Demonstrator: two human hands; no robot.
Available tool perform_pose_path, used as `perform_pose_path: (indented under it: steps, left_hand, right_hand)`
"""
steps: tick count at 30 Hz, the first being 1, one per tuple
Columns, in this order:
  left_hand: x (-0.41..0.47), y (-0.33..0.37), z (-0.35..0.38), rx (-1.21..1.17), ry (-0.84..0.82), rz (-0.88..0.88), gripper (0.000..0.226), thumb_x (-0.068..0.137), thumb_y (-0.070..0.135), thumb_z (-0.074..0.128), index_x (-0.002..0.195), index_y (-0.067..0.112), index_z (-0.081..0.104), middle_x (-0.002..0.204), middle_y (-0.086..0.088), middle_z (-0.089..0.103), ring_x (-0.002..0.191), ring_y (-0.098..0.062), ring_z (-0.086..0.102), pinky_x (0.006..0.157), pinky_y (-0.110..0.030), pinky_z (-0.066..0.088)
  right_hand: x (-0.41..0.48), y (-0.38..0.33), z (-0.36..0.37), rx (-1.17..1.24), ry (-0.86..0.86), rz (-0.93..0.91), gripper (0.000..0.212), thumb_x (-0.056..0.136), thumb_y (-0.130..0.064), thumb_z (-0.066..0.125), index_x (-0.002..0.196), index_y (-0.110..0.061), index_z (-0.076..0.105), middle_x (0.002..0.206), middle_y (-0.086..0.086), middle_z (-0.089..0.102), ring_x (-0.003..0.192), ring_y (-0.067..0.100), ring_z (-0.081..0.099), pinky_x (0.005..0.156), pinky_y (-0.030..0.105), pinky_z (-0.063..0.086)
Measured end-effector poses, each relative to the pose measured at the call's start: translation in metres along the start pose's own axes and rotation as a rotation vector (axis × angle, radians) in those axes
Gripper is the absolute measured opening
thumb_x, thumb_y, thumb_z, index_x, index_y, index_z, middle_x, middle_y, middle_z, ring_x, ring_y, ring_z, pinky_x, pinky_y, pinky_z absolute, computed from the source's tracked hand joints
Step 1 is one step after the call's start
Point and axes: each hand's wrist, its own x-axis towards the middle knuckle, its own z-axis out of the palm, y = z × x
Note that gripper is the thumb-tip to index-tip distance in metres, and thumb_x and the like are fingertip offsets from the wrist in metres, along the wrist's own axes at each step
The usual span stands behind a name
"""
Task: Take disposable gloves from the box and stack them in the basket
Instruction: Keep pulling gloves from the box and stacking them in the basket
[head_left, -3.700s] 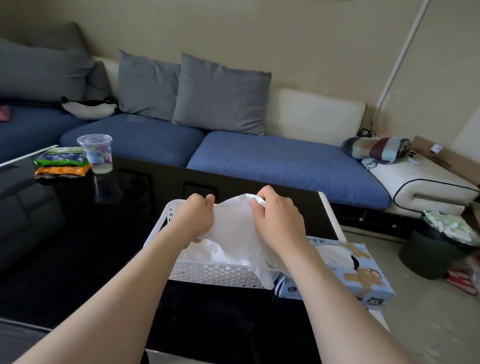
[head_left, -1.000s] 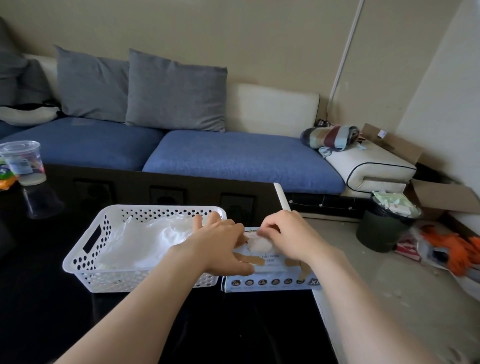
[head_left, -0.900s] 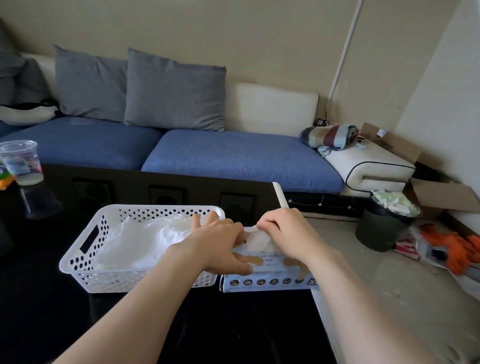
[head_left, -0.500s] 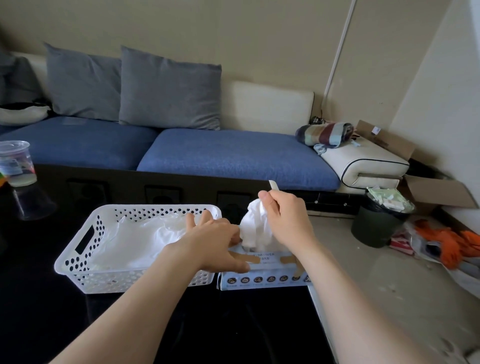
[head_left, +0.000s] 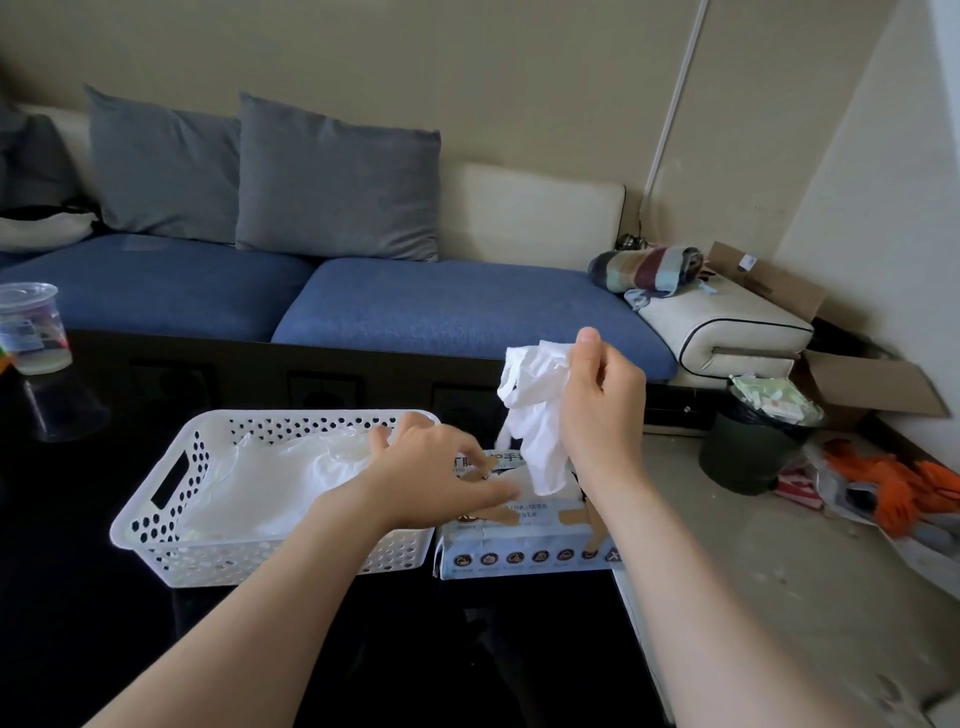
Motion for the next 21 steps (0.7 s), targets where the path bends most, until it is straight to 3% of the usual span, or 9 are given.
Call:
perform_pose_path:
  steps: [3, 6, 9, 12, 16, 18, 21]
  left_hand:
    - [0.002, 0.005, -0.009, -0.196, 0.066, -0.02, 0.045, 0.075, 0.081, 0.063, 0.093, 0.041, 0.071, 0.103, 0.026, 0.067, 0.121, -0.01, 0.044, 0.103, -0.046, 0.033]
    - [0.0, 0.01, -0.013, -0.461, 0.17, -0.041, 0.029, 0.086, 0.057, 0.069, 0.096, 0.03, 0.065, 0.098, 0.017, 0.07, 0.101, -0.013, 0.065, 0.091, -0.041, 0.054]
    - [-0.005, 0.017, -0.015, -0.546, 0.305, -0.005, 0.036, 0.09, 0.053, 0.073, 0.093, 0.02, 0.059, 0.098, 0.003, 0.067, 0.092, -0.016, 0.065, 0.071, -0.024, 0.051]
    - [-0.009, 0.017, -0.012, -0.483, 0.303, 0.173, 0.056, 0.072, 0.068, 0.084, 0.094, 0.025, 0.055, 0.106, 0.006, 0.056, 0.098, -0.01, 0.057, 0.077, -0.016, 0.046]
    - [-0.007, 0.01, -0.007, -0.291, 0.322, 0.278, 0.063, 0.063, 0.049, 0.096, 0.104, 0.03, 0.052, 0.116, 0.01, 0.043, 0.108, -0.015, 0.05, 0.087, -0.021, 0.046]
    - [-0.004, 0.006, -0.007, -0.282, 0.408, 0.291, 0.047, 0.073, 0.037, 0.092, 0.103, 0.028, 0.058, 0.114, 0.009, 0.046, 0.105, -0.018, 0.052, 0.086, -0.026, 0.046]
    - [-0.002, 0.004, -0.014, -0.317, 0.499, 0.261, 0.016, 0.087, 0.016, 0.078, 0.098, 0.022, 0.067, 0.108, 0.009, 0.054, 0.098, -0.008, 0.055, 0.079, -0.021, 0.047]
  right_hand:
    - [-0.002, -0.001, 0.004, 0.013, 0.009, 0.147, 0.05, 0.114, -0.036, 0.041, 0.067, -0.018, 0.041, 0.052, -0.016, 0.044, 0.053, 0.004, 0.039, 0.058, 0.03, 0.034]
    - [-0.004, 0.0, 0.007, 0.018, 0.022, 0.301, 0.045, 0.114, -0.037, 0.04, 0.079, -0.012, 0.054, 0.072, -0.004, 0.054, 0.067, 0.015, 0.05, 0.061, 0.032, 0.039]
    - [-0.004, 0.001, 0.013, 0.025, 0.017, 0.412, 0.038, 0.112, -0.032, 0.039, 0.092, -0.008, 0.061, 0.088, 0.003, 0.063, 0.082, 0.022, 0.06, 0.069, 0.038, 0.053]
    - [-0.004, 0.004, 0.021, 0.107, 0.009, 0.572, 0.041, 0.111, -0.035, 0.037, 0.115, -0.011, 0.07, 0.106, 0.005, 0.072, 0.103, 0.032, 0.072, 0.092, 0.054, 0.062]
    - [-0.005, 0.005, 0.024, 0.318, -0.045, 0.717, 0.042, 0.103, -0.003, 0.041, 0.139, -0.011, 0.06, 0.113, 0.004, 0.074, 0.103, 0.033, 0.075, 0.086, 0.055, 0.065]
    - [-0.007, 0.002, 0.022, 0.379, -0.073, 0.731, 0.056, 0.1, 0.005, 0.039, 0.152, -0.011, 0.051, 0.128, 0.011, 0.07, 0.103, 0.034, 0.076, 0.08, 0.053, 0.067]
    - [-0.01, -0.003, 0.022, 0.452, -0.142, 0.752, 0.064, 0.101, 0.006, 0.038, 0.16, -0.018, 0.04, 0.146, 0.02, 0.06, 0.088, 0.037, 0.081, 0.066, 0.045, 0.067]
